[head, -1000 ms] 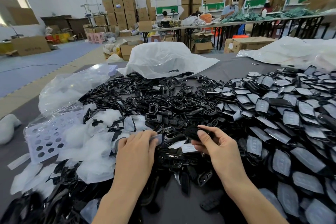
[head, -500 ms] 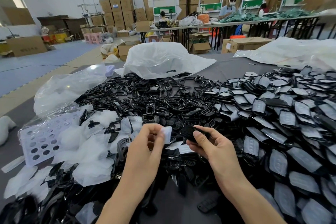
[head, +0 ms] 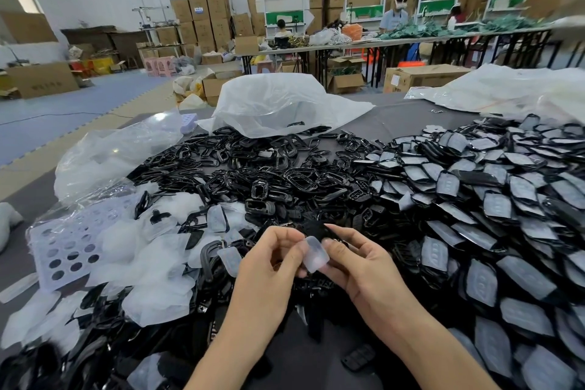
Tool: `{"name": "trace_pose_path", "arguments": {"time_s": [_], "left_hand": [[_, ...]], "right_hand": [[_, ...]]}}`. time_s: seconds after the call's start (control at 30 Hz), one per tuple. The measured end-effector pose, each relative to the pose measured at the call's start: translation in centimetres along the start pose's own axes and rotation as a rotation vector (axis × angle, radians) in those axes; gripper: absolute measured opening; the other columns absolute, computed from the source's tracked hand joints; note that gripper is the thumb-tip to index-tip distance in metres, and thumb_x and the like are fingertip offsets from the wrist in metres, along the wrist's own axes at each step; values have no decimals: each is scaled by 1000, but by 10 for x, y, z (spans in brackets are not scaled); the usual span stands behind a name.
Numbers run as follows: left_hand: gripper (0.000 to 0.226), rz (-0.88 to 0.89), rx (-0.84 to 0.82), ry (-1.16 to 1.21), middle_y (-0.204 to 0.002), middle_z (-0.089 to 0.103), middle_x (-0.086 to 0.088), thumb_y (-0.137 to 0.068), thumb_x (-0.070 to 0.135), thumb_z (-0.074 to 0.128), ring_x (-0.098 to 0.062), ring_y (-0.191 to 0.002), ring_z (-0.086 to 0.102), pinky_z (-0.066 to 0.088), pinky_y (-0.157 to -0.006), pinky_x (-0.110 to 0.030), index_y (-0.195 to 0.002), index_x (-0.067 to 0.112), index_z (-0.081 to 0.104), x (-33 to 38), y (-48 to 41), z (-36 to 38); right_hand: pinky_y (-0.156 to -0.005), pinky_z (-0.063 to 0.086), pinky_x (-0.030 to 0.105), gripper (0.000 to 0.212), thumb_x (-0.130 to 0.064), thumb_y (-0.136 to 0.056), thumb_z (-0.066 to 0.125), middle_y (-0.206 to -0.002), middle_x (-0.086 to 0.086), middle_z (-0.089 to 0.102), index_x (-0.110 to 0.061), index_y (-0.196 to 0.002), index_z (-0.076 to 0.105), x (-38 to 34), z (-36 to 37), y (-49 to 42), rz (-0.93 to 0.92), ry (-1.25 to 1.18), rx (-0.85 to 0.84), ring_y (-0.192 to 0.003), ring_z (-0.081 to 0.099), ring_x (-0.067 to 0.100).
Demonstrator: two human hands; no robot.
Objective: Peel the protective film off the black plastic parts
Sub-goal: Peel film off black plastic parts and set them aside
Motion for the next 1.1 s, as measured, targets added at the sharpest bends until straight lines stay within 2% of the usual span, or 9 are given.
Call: {"name": "trace_pose_path", "arguments": {"time_s": [0.17, 0.27, 0.37, 0.53, 0.6, 0.67, 0.83, 0.93, 1.1], "left_hand": [[20, 53, 85, 90, -101, 64, 1, -91, 10, 69, -12, -69, 67, 54, -67, -19, -84, 29, 70, 6, 4, 3], [18, 35, 120, 131, -85, 70, -2, -94, 14, 66, -13, -66, 66, 53, -62, -17, -86, 30, 68, 4, 6, 1], [19, 37, 169, 124, -70, 67, -2, -95, 17, 63, -14, -60, 64, 52, -60, -20, -86, 34, 64, 4, 7, -4], [28, 46, 210, 160, -84, 68, 4, -97, 12, 61, -10, -59, 62, 51, -59, -17, -98, 40, 63, 5, 6, -4], [25, 41, 203, 173, -77, 68, 0, -97, 12, 61, -10, -60, 63, 52, -60, -17, -98, 36, 67, 3, 6, -5], [22, 19, 184, 195, -72, 69, -1, -97, 14, 62, -12, -60, 66, 54, -62, -18, -96, 34, 69, 0, 5, -4], [20, -16, 72, 219, -81, 74, -3, -100, 17, 57, -18, -74, 74, 60, -71, -27, -102, 31, 70, -2, 5, 5], [24, -33, 13, 152, -84, 73, -1, -98, 16, 60, -16, -73, 72, 57, -71, -21, -99, 38, 68, -2, 1, 3], [11, -66, -58, 115, -71, 66, 3, -95, 11, 65, -11, -66, 66, 52, -67, -17, -101, 20, 64, -6, -3, 1]], "right_hand": [[-69, 59, 22, 26, -21, -68, 78, -88, 12, 76, -17, -94, 78, -4, 2, 4, -53, 114, 0, -79, 76, 20], [-75, 58, 21, 36, -31, -60, 86, -93, 13, 77, -21, -94, 79, -1, 11, 8, -60, 153, -61, -86, 76, 22], [-76, 58, 20, 37, -34, -60, 85, -87, 10, 76, -21, -94, 80, 0, 18, 11, -80, 165, -80, -83, 74, 20], [-78, 59, 22, 32, -36, -72, 75, -99, 15, 77, -22, -100, 81, -2, 23, 11, -79, 162, -94, -85, 74, 24], [-80, 59, 24, 35, -39, -73, 76, -103, 17, 76, -21, -103, 80, -3, 24, 11, -95, 164, -105, -87, 73, 24], [-81, 59, 25, 32, -31, -74, 78, -103, 15, 77, -22, -104, 79, -5, 22, 10, -135, 194, -90, -88, 73, 23], [-80, 62, 34, 25, -25, -77, 73, -103, 13, 78, -20, -101, 80, -10, 11, 7, -187, 232, -11, -95, 75, 27], [-74, 61, 27, 23, -31, -80, 71, -95, 11, 78, -25, -100, 80, -15, 11, 9, -215, 331, -6, -83, 74, 24], [-68, 58, 21, 22, -29, -81, 71, -83, 14, 77, -20, -100, 77, -18, 11, 11, -238, 414, -18, -71, 73, 20]]}}
Point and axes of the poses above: each hand's wrist, its own y-axis away from the middle knuckle, its own z-axis out of the palm, x = y × z, the point moved 7 cm from there along -y, towards the middle knuckle
